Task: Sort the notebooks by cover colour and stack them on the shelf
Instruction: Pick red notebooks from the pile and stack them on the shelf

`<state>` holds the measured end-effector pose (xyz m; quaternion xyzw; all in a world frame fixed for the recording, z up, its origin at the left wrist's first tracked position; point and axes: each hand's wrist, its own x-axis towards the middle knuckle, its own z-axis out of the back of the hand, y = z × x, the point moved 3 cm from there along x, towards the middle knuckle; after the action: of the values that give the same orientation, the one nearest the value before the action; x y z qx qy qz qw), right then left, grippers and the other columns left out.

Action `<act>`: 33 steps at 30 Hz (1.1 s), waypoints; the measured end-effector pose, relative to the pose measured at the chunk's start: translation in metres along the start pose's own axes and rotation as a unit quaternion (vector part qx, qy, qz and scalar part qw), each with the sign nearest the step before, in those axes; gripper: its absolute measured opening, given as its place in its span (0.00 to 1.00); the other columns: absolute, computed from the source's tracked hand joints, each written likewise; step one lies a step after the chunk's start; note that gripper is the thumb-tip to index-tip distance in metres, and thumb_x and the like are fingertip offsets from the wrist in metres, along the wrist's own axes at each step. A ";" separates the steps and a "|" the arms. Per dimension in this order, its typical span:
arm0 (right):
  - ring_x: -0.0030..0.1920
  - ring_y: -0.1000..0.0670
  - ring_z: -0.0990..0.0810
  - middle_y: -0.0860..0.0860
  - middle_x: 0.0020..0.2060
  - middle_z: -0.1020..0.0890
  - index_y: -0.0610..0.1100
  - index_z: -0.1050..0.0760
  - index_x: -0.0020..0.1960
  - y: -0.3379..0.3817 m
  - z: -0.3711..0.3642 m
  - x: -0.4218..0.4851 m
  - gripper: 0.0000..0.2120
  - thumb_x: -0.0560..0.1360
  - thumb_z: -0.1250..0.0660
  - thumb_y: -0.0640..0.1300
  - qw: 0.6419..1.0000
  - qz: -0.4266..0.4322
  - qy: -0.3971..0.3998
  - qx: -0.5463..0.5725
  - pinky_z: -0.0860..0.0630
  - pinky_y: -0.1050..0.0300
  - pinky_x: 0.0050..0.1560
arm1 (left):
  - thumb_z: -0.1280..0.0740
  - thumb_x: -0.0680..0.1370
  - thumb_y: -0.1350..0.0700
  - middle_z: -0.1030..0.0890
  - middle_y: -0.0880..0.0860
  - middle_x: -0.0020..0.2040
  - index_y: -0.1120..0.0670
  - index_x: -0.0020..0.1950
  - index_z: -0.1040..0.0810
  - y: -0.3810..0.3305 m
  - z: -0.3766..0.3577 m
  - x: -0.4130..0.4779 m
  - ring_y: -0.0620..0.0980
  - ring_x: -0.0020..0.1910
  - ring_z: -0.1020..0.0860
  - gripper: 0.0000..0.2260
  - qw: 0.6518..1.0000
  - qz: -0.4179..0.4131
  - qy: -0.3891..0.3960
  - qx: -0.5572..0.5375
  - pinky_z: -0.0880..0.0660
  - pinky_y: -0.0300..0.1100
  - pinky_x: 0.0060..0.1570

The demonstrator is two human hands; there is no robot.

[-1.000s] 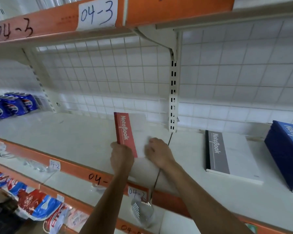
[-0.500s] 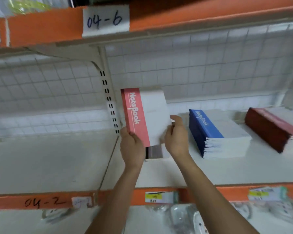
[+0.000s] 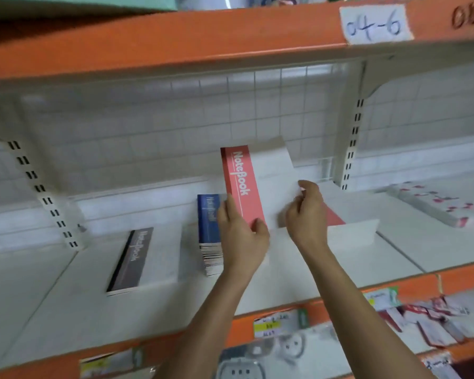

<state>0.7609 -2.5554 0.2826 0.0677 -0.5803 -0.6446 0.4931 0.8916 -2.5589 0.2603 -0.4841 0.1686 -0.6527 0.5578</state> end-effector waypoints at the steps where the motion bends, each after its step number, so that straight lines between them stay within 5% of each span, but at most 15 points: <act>1: 0.58 0.42 0.25 0.43 0.54 0.23 0.37 0.31 0.65 -0.011 0.010 0.008 0.20 0.74 0.46 0.31 1.000 -0.007 -0.006 -0.006 0.36 0.64 0.50 | 0.34 0.76 0.56 0.38 0.56 0.70 0.57 0.76 0.44 -0.008 -0.013 -0.002 0.53 0.66 0.33 0.31 1.000 -0.013 0.010 0.001 0.32 0.40 0.62; 4: 0.60 0.40 0.26 0.41 0.58 0.22 0.37 0.31 0.65 -0.042 0.038 0.030 0.21 0.73 0.46 0.31 0.999 -0.025 -0.022 -0.039 0.32 0.56 0.57 | 0.32 0.73 0.57 0.35 0.54 0.67 0.56 0.73 0.38 -0.023 -0.048 -0.005 0.51 0.65 0.32 0.30 0.998 -0.044 0.037 -0.003 0.33 0.35 0.61; 11: 0.53 0.38 0.25 0.39 0.52 0.20 0.35 0.27 0.60 -0.097 0.077 0.077 0.20 0.70 0.44 0.29 0.992 -0.059 0.003 -0.108 0.34 0.57 0.44 | 0.31 0.74 0.50 0.32 0.50 0.65 0.50 0.74 0.40 -0.047 -0.114 -0.004 0.48 0.66 0.36 0.31 0.988 -0.086 0.124 0.034 0.36 0.36 0.59; 19: 0.51 0.36 0.25 0.36 0.48 0.21 0.36 0.29 0.48 -0.140 0.070 0.109 0.08 0.69 0.43 0.32 0.968 -0.125 0.109 -0.190 0.32 0.54 0.42 | 0.34 0.74 0.44 0.25 0.50 0.63 0.50 0.71 0.36 -0.035 -0.159 0.011 0.52 0.58 0.25 0.28 0.977 -0.052 0.194 0.067 0.26 0.44 0.56; 29: 0.59 0.37 0.27 0.39 0.59 0.25 0.41 0.31 0.65 -0.154 0.068 0.112 0.19 0.75 0.46 0.36 0.940 -0.180 0.157 -0.245 0.30 0.51 0.54 | 0.37 0.76 0.42 0.30 0.51 0.70 0.50 0.76 0.45 -0.028 -0.173 0.004 0.51 0.63 0.27 0.32 0.972 -0.053 0.205 0.100 0.27 0.43 0.60; 33: 0.45 0.40 0.29 0.40 0.52 0.22 0.40 0.27 0.54 -0.156 0.067 0.113 0.14 0.73 0.46 0.34 0.936 -0.158 0.170 -0.265 0.32 0.55 0.44 | 0.37 0.77 0.43 0.32 0.53 0.72 0.51 0.76 0.46 -0.027 -0.174 0.006 0.53 0.66 0.30 0.33 0.968 -0.050 0.219 0.110 0.29 0.47 0.63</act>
<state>0.5727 -2.6152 0.2313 0.1339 -0.2780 -0.8234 0.4762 0.7344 -2.6115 0.2009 -0.2731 0.1895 -0.7842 0.5240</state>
